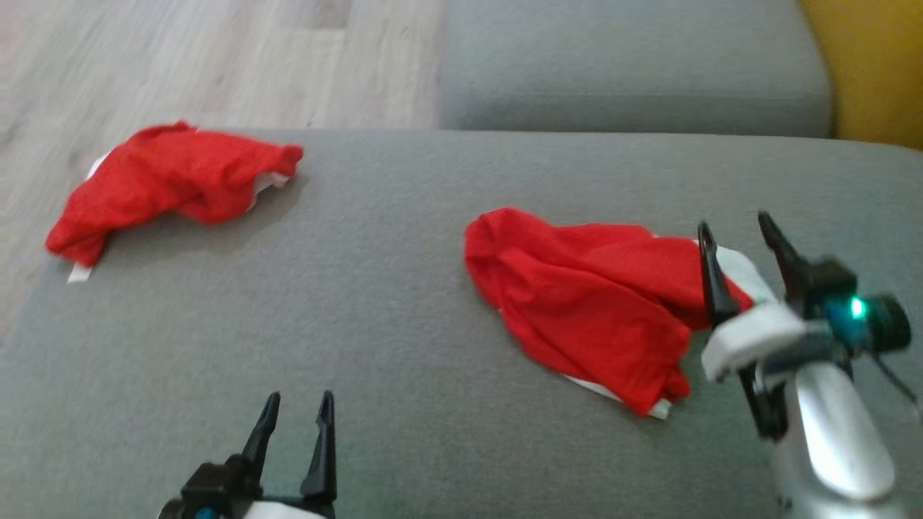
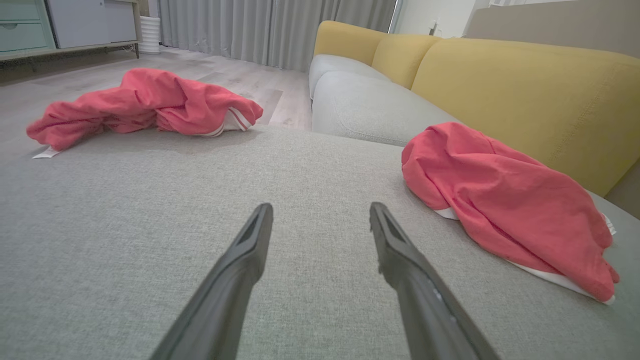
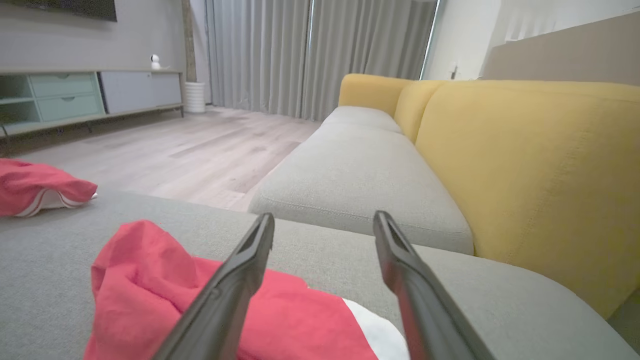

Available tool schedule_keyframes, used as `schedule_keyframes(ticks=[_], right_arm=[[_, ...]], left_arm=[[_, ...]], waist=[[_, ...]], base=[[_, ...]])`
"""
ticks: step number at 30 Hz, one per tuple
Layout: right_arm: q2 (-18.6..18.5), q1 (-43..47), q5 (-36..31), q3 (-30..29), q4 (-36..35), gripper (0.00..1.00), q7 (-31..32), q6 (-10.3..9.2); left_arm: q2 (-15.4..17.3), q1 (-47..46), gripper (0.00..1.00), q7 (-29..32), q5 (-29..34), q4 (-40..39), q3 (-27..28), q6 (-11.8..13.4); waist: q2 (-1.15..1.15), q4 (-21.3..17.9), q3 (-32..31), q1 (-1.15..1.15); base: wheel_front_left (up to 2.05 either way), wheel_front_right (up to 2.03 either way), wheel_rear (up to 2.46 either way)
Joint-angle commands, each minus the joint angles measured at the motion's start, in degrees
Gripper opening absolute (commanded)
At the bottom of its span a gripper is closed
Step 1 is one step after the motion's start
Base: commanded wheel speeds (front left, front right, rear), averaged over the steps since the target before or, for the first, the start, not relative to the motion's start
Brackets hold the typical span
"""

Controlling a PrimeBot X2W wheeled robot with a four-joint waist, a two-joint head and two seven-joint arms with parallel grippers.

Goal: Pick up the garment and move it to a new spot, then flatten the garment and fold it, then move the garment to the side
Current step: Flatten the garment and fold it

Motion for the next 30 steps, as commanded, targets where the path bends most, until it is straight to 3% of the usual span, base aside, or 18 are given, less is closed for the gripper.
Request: schedule_keyframes(ticks=[1,12,19,26,27,28,29,30], right_arm=[[-1.02,-3.33,-0.5,1.38,-0.39,1.0,1.13,0.43],[-9.79,-22.77,3.58,5.16,19.52,1.0,18.47,0.43],[-12.53,-28.29,8.25,8.93,31.17,1.0,26.47,0.43],[-12.99,-29.36,15.07,14.6,36.49,1.0,31.34,0.43],[-12.86,-29.29,16.35,15.48,36.77,0.81,31.95,0.43],[-12.68,-29.18,17.74,16.47,36.91,0.47,32.57,0.43],[-12.57,-29.06,19.14,17.45,36.81,0.33,32.93,0.43],[-12.59,-28.99,20.44,18.34,36.51,0.08,32.94,0.43]], left_arm=[[0.17,-3.39,1.0,-0.2,0.51,-1.97,1.46,0.14],[-0.64,-7.46,1.0,-0.05,1.71,-2.84,-0.18,-0.63],[-1.62,-9.03,1.0,-0.36,2.02,-1.66,-0.97,-1.22],[-1.82,-9.3,1.0,-0.67,2.13,-0.92,-0.9,-1.24],[-1.82,-9.32,1.0,-0.69,2.16,-0.85,-0.92,-1.23],[-1.83,-9.37,1.0,-0.72,2.19,-0.79,-0.94,-1.23],[-1.82,-9.41,1.0,-0.74,2.23,-0.72,-0.97,-1.24],[-1.81,-9.46,1.0,-0.76,2.27,-0.67,-1.01,-1.23]], waist=[[0.0,1.75,1.58,-0.01],[0.0,8.5,8.17,-0.01],[0.0,10.98,10.44,-0.01],[0.0,11.18,10.83,-0.01],[0.0,11.11,10.83,-0.01],[0.0,11.03,10.8,-0.01],[0.0,10.93,10.77,-0.01],[0.0,10.83,10.75,-0.01]], base=[[0.0,0.0,0.0],[0.0,0.0,0.0],[0.0,0.0,0.0],[0.0,0.0,0.0],[0.0,0.0,0.0],[0.0,0.0,0.0],[0.0,0.0,0.0],[0.0,0.0,0.0]])
